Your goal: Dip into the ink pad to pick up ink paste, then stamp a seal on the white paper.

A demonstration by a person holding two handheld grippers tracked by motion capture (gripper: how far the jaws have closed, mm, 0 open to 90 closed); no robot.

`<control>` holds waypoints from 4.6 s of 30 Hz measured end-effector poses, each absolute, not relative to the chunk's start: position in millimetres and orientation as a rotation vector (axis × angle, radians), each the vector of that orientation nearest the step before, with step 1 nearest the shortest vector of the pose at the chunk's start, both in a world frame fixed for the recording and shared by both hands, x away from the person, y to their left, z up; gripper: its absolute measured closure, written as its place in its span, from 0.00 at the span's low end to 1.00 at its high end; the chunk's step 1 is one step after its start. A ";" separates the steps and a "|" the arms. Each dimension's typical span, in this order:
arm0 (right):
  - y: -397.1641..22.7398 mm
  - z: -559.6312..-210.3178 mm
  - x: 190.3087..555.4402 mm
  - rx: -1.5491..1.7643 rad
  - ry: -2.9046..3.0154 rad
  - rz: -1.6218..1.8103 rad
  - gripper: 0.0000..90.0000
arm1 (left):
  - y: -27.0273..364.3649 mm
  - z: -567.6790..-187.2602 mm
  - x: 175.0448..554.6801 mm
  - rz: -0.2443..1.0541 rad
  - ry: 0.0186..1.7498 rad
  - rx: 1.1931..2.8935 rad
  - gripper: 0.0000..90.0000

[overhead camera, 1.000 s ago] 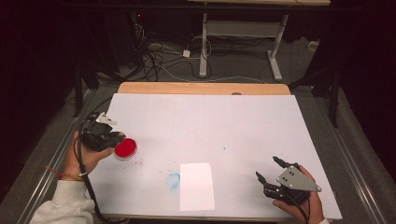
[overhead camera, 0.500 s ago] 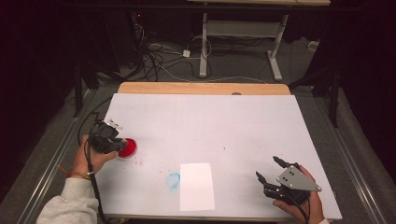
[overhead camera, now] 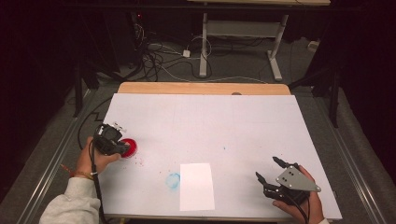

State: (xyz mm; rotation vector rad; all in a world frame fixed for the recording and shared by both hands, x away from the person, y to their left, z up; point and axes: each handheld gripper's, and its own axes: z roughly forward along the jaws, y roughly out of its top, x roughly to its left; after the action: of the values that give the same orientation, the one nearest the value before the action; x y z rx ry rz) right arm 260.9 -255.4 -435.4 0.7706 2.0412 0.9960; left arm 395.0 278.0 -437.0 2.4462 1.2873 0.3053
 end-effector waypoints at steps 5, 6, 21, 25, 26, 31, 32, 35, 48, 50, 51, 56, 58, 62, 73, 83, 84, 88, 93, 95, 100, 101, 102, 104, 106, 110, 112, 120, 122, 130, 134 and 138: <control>-255.7 -435.5 261.3 0.768 2.044 0.997 0.31 | 279.3 -437.9 395.7 0.296 1.288 2.436 0.82; -255.4 -435.5 261.2 0.770 2.043 0.998 0.31 | 279.6 -438.2 395.7 0.294 1.288 2.433 0.82; -255.8 -435.6 261.2 0.772 2.042 0.998 0.31 | 277.6 -439.9 392.2 0.328 1.274 2.448 0.82; -256.0 -435.4 261.1 0.772 2.042 0.996 0.31 | 275.7 -440.2 390.9 0.349 1.273 2.456 0.82; -256.0 -435.5 261.1 0.775 2.040 0.998 0.31 | 275.8 -440.3 390.8 0.348 1.274 2.452 0.82; -255.6 -435.1 260.8 0.771 2.040 0.999 0.31 | 275.1 -440.7 390.7 0.353 1.280 2.452 0.82; -255.8 -435.1 260.7 0.774 2.040 0.999 0.31 | 275.1 -440.9 390.5 0.355 1.280 2.451 0.82; -256.0 -434.9 260.6 0.776 2.037 0.997 0.31 | 274.8 -441.2 389.7 0.361 1.279 2.450 0.82; -255.9 -434.8 260.9 0.773 2.038 0.996 0.31 | 276.2 -441.7 390.1 0.352 1.285 2.435 0.82; -255.8 -434.7 260.7 0.768 2.037 0.996 0.31 | 277.2 -442.0 390.2 0.346 1.286 2.428 0.82; -255.9 -434.7 260.6 0.768 2.037 0.998 0.31 | 277.3 -442.2 390.0 0.348 1.285 2.426 0.82; -255.9 -434.8 260.6 0.771 2.040 0.994 0.31 | 275.3 -442.0 389.6 0.362 1.290 2.433 0.82; -256.0 -435.1 261.2 0.770 2.039 0.996 0.31 | 274.6 -441.5 389.5 0.366 1.289 2.439 0.82; -255.9 -434.8 260.8 0.770 2.039 0.996 0.31 | 278.1 -440.8 390.4 0.343 1.298 2.412 0.82; -256.4 -434.6 261.3 0.765 2.036 1.000 0.31 | 274.1 -419.0 383.7 0.403 1.237 2.334 0.82; -256.7 -434.1 262.3 0.771 2.030 1.002 0.31 | 263.9 -402.5 372.7 0.435 1.145 2.331 0.82; -256.7 -434.1 262.6 0.771 2.031 1.004 0.31 | 262.6 -402.0 372.4 0.427 1.135 2.332 0.82; -256.7 -434.2 262.7 0.772 2.033 1.000 0.31 | 257.1 -399.5 371.3 0.446 1.111 2.327 0.82; -257.5 -434.5 263.7 0.778 2.033 1.001 0.31 | 254.9 -398.2 369.6 0.467 1.091 2.314 0.82; -257.4 -434.4 263.2 0.779 2.032 1.000 0.31 | 253.9 -397.1 368.9 0.470 1.085 2.313 0.82; -257.9 -434.0 263.3 0.782 2.026 1.000 0.31 | 249.5 -394.4 366.1 0.467 1.054 2.308 0.82; -257.7 -433.9 263.6 0.779 2.026 1.001 0.31 | 248.7 -394.0 365.3 0.461 1.045 2.305 0.82; -257.2 -433.8 263.6 0.780 2.027 1.003 0.31 | 247.9 -393.4 364.4 0.466 1.042 2.303 0.82; -256.3 -433.9 263.8 0.776 2.030 1.004 0.31 | 246.7 -392.4 363.1 0.473 1.024 2.302 0.82; -255.7 -434.4 263.7 0.779 2.034 1.002 0.31 | 245.3 -391.0 361.8 0.488 1.001 2.285 0.82; -256.6 -434.5 264.0 0.776 2.035 1.000 0.31 | 241.5 -389.8 359.9 0.484 0.985 2.287 0.82; -256.4 -434.4 263.9 0.776 2.034 1.002 0.31 | 238.6 -388.1 358.3 0.491 0.967 2.287 0.82; -258.1 -434.1 263.4 0.781 2.028 1.001 0.31 | 222.0 -377.9 350.4 0.454 0.869 2.285 0.82; -257.4 -434.8 263.2 0.784 2.034 0.999 0.31 | 214.5 -375.9 347.2 0.450 0.835 2.296 0.82; -257.8 -435.8 262.0 0.776 2.039 0.996 0.31 | 186.9 -372.3 337.9 0.415 0.717 2.335 0.82; -258.7 -434.1 260.8 0.778 2.024 1.000 0.31 | 174.1 -372.5 332.3 0.393 0.667 2.346 0.82; -256.7 -434.4 260.5 0.771 2.032 0.997 0.31 | 163.4 -373.5 327.1 0.392 0.628 2.364 0.82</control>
State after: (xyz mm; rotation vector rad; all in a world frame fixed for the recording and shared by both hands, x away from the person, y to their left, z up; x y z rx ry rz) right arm 260.5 -256.7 -434.4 0.7712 2.0319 0.9970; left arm 327.1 163.4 -373.5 2.3641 0.6277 0.3916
